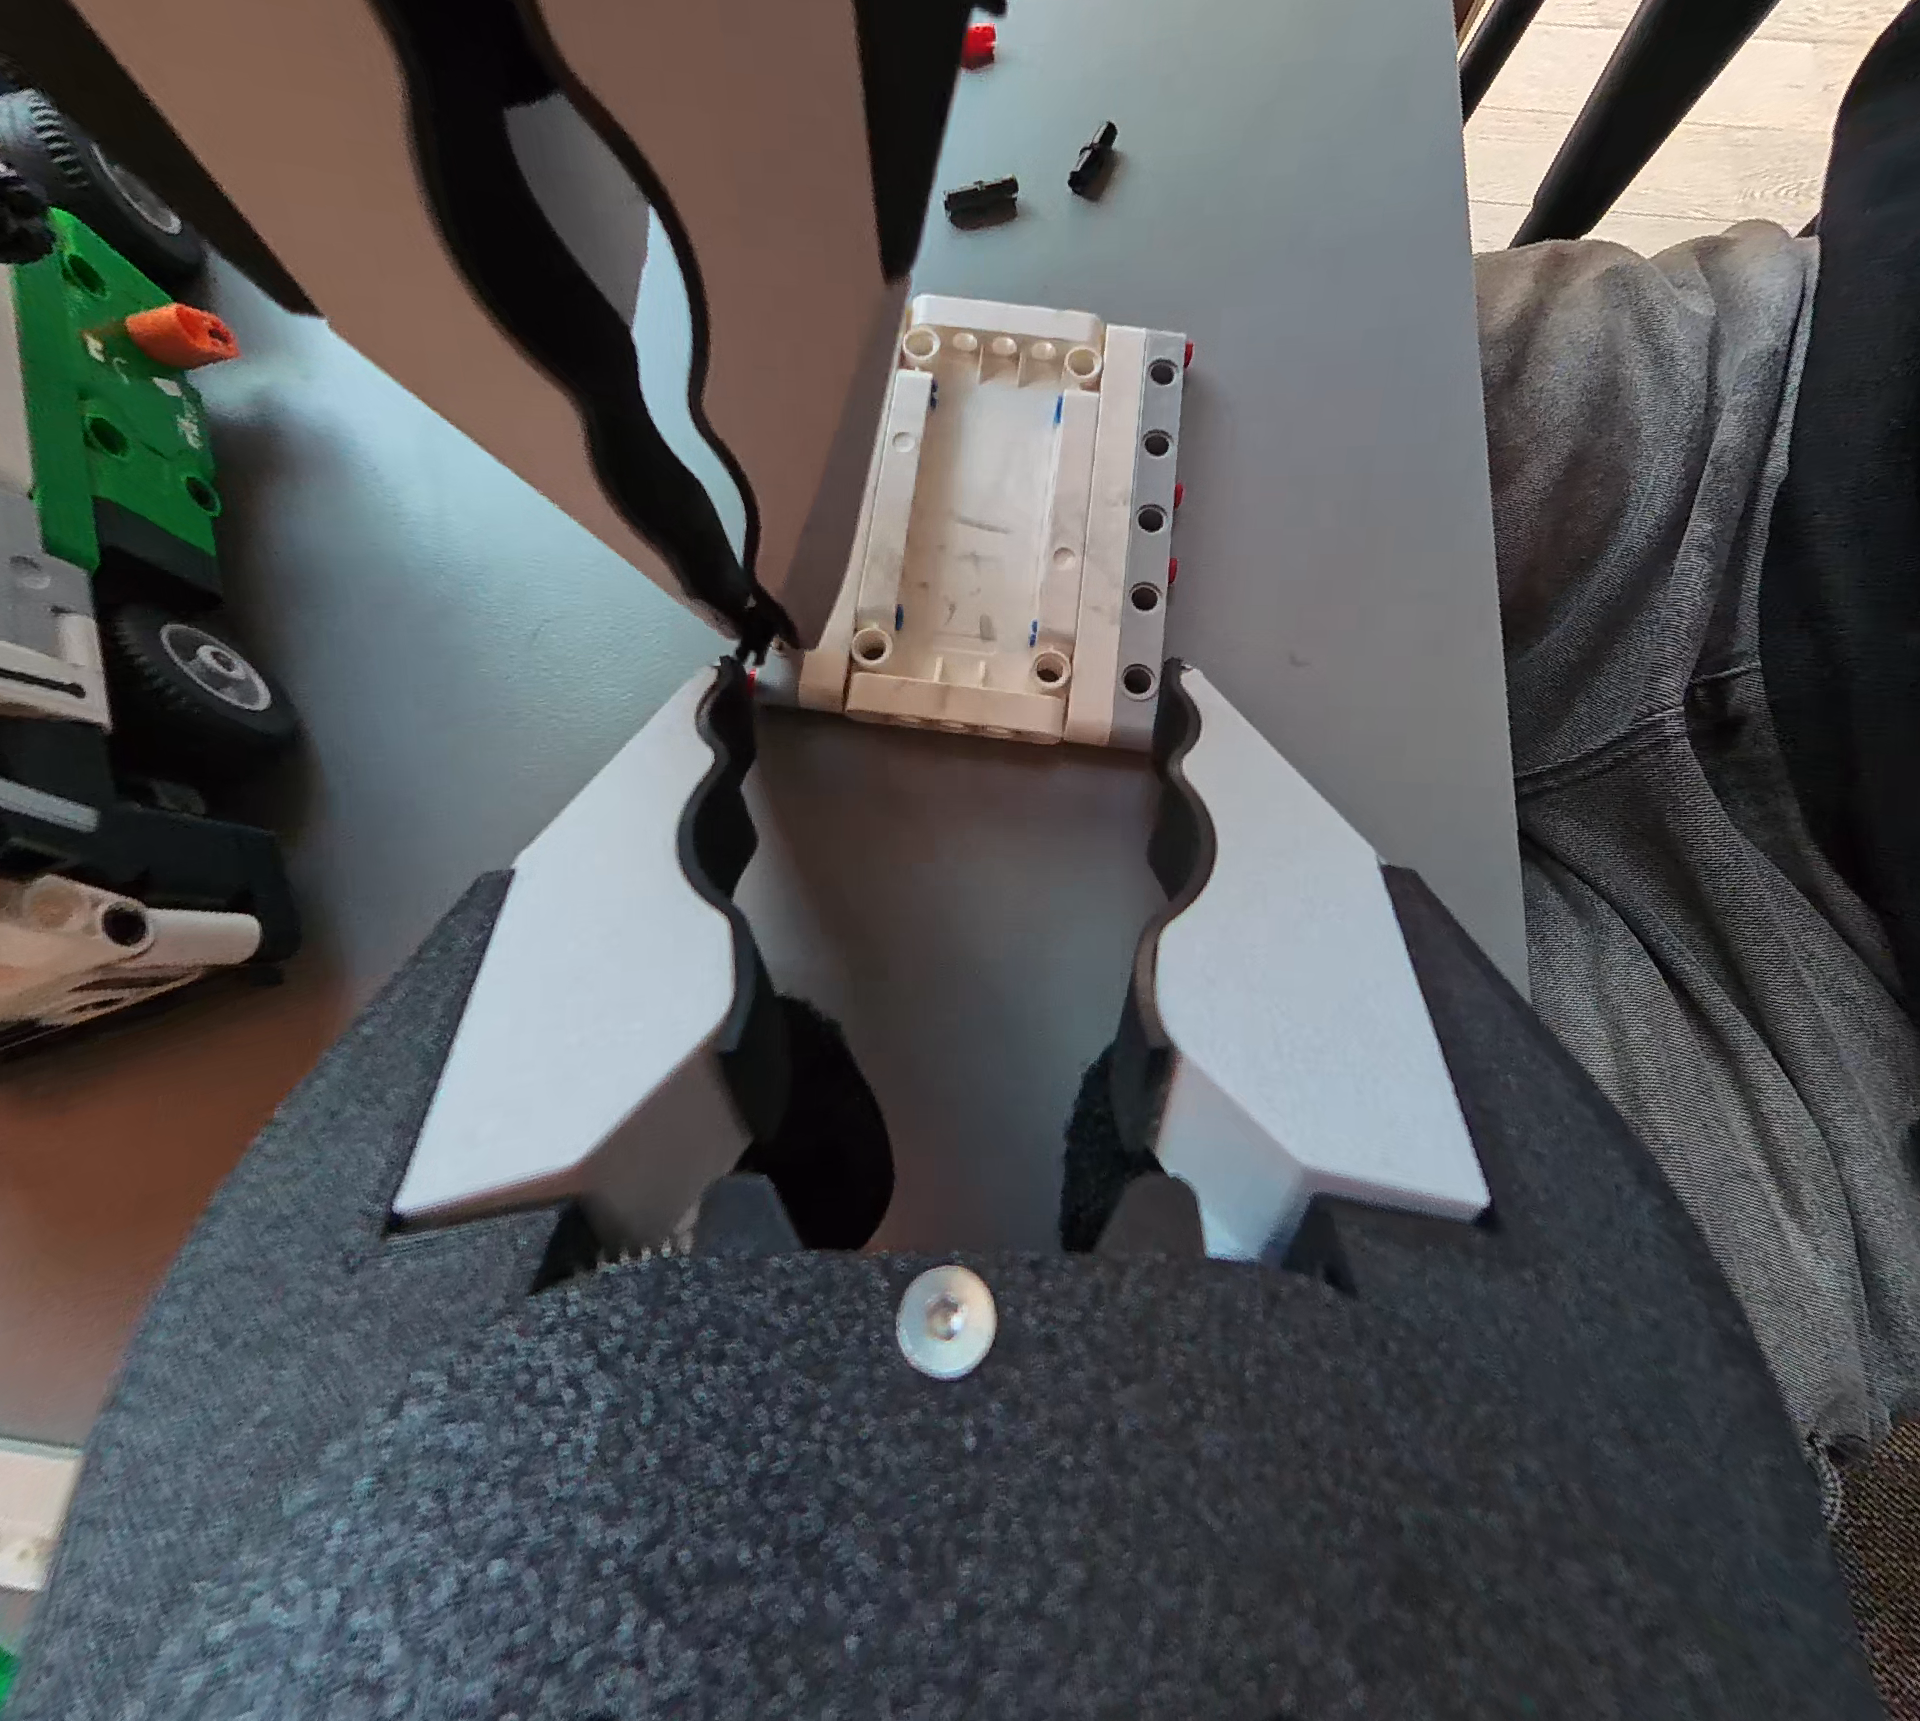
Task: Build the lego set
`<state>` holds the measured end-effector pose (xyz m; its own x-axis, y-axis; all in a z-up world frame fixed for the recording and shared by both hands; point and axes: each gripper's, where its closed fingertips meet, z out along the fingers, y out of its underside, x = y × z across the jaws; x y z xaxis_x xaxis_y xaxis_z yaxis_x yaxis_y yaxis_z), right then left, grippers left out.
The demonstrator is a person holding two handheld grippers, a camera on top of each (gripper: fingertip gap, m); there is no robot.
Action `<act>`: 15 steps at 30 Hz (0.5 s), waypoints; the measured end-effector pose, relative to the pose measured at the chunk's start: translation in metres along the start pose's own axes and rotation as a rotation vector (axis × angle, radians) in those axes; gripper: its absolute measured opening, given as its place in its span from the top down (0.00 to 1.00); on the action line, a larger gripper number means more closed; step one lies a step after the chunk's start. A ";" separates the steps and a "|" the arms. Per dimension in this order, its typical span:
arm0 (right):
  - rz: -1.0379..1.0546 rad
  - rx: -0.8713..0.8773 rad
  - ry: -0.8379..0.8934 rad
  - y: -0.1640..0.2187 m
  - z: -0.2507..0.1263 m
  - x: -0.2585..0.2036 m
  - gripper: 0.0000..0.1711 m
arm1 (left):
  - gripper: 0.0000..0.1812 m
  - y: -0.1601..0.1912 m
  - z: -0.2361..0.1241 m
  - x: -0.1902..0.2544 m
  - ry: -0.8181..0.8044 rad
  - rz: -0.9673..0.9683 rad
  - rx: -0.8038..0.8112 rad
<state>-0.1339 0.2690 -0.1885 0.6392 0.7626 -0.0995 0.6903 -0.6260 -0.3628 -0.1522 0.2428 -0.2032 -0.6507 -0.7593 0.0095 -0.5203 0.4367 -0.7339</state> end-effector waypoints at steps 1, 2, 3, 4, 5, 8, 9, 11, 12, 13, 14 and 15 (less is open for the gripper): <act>-0.001 -0.005 0.004 0.000 0.000 0.000 0.97 | 0.58 0.000 0.000 0.000 -0.001 0.000 0.000; -0.004 -0.016 0.008 0.000 0.000 0.000 0.97 | 0.58 0.000 0.000 0.000 -0.001 0.000 0.000; -0.010 -0.030 0.013 0.001 0.000 0.000 0.97 | 0.58 0.000 0.000 0.000 -0.001 0.000 0.000; -0.014 -0.041 0.017 0.002 0.000 0.000 0.97 | 0.58 0.000 0.000 0.000 -0.002 0.001 0.000; -0.020 -0.053 0.020 0.003 0.000 0.000 0.97 | 0.58 0.000 0.000 0.000 -0.002 0.001 0.000; -0.041 -0.066 0.024 0.003 0.000 0.000 0.97 | 0.58 0.000 0.000 0.000 -0.003 0.002 0.000; -0.041 -0.066 0.021 0.002 0.000 0.001 0.97 | 0.58 0.000 0.000 0.000 -0.003 0.001 0.000; -0.033 -0.052 0.012 -0.002 0.002 0.001 0.97 | 0.58 0.000 0.000 0.000 -0.004 0.001 0.000; -0.030 -0.058 0.004 -0.002 0.002 0.001 0.97 | 0.58 0.000 0.000 0.000 -0.004 0.001 0.000; -0.044 -0.057 0.004 -0.002 0.002 0.001 0.97 | 0.58 0.000 0.000 0.000 -0.005 0.002 0.000; -0.049 -0.051 0.007 -0.002 0.002 0.001 0.97 | 0.58 0.000 0.000 0.000 -0.006 0.002 0.001; -0.052 -0.047 0.008 -0.001 0.002 0.001 0.97 | 0.58 0.000 0.000 0.000 -0.005 0.002 0.001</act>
<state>-0.1343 0.2707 -0.1901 0.6047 0.7930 -0.0741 0.7377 -0.5928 -0.3232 -0.1521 0.2426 -0.2034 -0.6486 -0.7611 0.0047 -0.5189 0.4377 -0.7343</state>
